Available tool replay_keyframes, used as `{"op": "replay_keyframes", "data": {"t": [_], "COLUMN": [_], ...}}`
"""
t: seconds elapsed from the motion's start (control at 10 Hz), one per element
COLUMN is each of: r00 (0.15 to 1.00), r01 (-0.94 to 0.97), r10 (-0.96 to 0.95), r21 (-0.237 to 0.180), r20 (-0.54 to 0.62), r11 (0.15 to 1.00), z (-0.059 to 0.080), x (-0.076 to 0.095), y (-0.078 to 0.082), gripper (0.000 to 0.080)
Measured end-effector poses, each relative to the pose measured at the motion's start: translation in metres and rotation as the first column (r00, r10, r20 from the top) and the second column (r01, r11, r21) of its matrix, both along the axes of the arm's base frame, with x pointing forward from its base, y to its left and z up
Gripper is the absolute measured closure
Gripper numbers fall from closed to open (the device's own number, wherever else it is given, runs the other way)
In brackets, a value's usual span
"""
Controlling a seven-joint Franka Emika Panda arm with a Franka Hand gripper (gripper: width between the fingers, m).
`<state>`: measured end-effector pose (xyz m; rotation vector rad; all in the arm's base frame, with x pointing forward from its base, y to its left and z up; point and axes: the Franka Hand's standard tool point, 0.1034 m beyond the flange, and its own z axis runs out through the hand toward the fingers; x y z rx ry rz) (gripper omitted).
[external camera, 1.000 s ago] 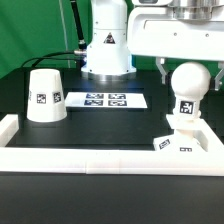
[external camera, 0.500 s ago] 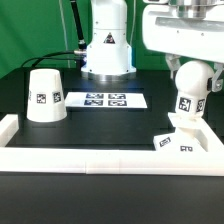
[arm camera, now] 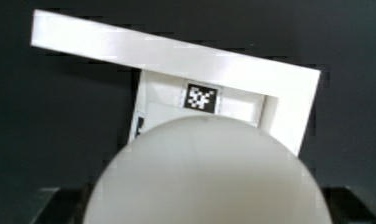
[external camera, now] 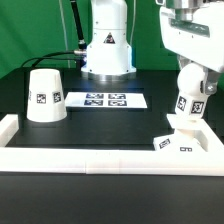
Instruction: Assemble lamp
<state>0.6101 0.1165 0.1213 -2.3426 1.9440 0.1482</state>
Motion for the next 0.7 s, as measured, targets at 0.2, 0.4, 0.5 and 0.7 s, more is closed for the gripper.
{"op": "replay_keyframes", "data": {"t": [0.2,0.4,0.5,0.7], "r00": [0.986,0.954,0.922,0.852], "r01": [-0.167,-0.298,-0.384,-0.521], "r10": [0.167,0.298,0.384,0.52], "r21": [-0.001,0.002,0.0,-0.005], "r20": [0.017,0.027,0.039,0.06], "r11": [0.986,0.954,0.923,0.854], "z": [0.0004,0.0024,0.0025,0.0023], "x": [-0.0003,-0.0002,0.0002,0.0001], "y": [0.0001,-0.0005,-0.0026,-0.002], "gripper": [0.0114,0.0104,0.0101,0.0101]}}
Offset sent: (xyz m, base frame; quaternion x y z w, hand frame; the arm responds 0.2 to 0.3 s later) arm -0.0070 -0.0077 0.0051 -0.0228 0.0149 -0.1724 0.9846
